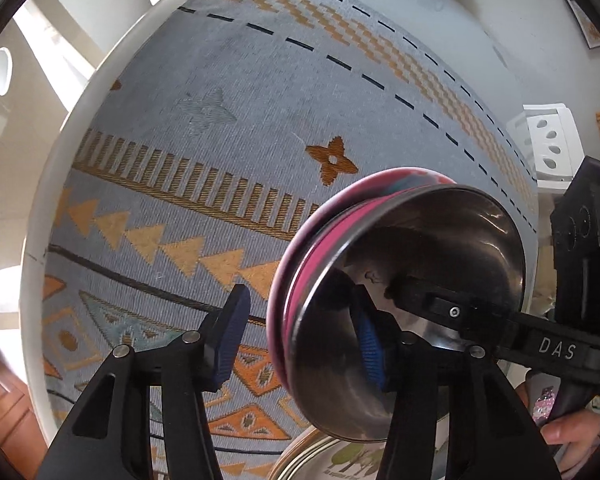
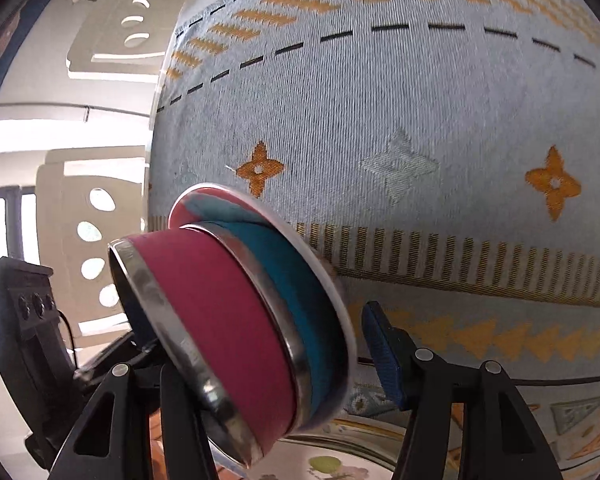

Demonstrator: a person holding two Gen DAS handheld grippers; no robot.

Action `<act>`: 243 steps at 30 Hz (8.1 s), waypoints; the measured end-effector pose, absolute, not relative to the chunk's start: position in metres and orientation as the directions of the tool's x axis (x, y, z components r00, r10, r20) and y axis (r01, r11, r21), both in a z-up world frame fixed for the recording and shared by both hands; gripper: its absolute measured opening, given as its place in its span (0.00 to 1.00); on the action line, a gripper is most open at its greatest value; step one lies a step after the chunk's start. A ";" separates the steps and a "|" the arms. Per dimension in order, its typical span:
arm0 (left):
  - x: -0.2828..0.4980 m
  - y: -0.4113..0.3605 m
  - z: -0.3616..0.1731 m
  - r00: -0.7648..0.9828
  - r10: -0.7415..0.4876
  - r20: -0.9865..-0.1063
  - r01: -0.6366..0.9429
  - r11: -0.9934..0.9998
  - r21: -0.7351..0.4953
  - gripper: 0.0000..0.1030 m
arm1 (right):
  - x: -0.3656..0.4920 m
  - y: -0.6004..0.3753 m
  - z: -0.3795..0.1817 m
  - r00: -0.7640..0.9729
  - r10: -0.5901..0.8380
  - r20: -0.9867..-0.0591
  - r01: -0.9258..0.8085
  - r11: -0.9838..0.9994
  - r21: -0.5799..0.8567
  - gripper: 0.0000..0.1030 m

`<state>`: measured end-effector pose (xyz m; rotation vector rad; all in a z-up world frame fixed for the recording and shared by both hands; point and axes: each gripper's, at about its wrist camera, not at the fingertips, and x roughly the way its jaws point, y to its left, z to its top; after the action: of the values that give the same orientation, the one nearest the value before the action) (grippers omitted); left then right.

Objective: Organize plates and bowls

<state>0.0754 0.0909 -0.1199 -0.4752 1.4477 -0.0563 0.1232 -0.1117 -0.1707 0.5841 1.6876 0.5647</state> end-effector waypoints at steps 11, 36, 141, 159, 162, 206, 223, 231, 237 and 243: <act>0.082 0.079 -0.112 0.132 -0.286 -0.949 -0.182 0.934 -0.307 0.37 | 0.117 -0.110 -0.157 -0.107 0.627 -0.771 0.061 0.779 0.625 0.48; 0.081 0.066 -0.087 0.193 -0.246 -0.950 -0.055 0.964 -0.261 0.37 | 0.095 -0.131 -0.132 0.042 0.634 -0.772 0.042 0.771 0.635 0.38; -0.097 0.037 -0.047 0.231 -0.062 -0.971 -0.071 0.994 -0.080 0.92 | -0.072 -0.134 -0.052 0.106 0.352 -0.930 -0.396 0.873 0.285 0.54; -0.099 0.031 -0.048 0.231 -0.047 -0.972 -0.042 0.997 -0.058 0.92 | -0.075 -0.139 -0.057 0.090 0.356 -0.930 -0.379 0.876 0.298 0.54; -0.099 0.031 -0.048 0.233 -0.049 -0.971 -0.042 0.997 -0.060 0.92 | -0.075 -0.139 -0.057 0.092 0.355 -0.930 -0.376 0.878 0.298 0.54; -0.099 0.030 -0.045 0.245 -0.043 -0.969 -0.031 0.998 -0.052 0.92 | -0.077 -0.141 -0.056 0.082 0.344 -0.935 -0.366 0.883 0.293 0.54; -0.101 0.028 -0.041 0.259 -0.064 -0.964 -0.005 0.998 -0.067 0.92 | -0.079 -0.148 -0.057 0.085 0.349 -0.933 -0.324 0.895 0.306 0.54; -0.101 0.029 -0.038 0.267 -0.053 -0.962 0.001 0.998 -0.055 0.92 | -0.081 -0.148 -0.057 0.087 0.354 -0.931 -0.318 0.896 0.311 0.54; -0.100 0.032 -0.041 0.256 -0.071 -0.964 0.000 0.997 -0.074 0.92 | -0.081 -0.147 -0.056 0.091 0.353 -0.931 -0.320 0.896 0.308 0.54; -0.100 0.031 -0.043 0.254 -0.066 -0.965 0.006 0.998 -0.066 0.92 | -0.081 -0.147 -0.058 0.081 0.357 -0.931 -0.311 0.896 0.316 0.54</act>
<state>-0.0996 0.0306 -0.0429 -0.0529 1.3133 -0.0483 -0.0813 -0.1469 -0.0585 0.0389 1.4039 0.4994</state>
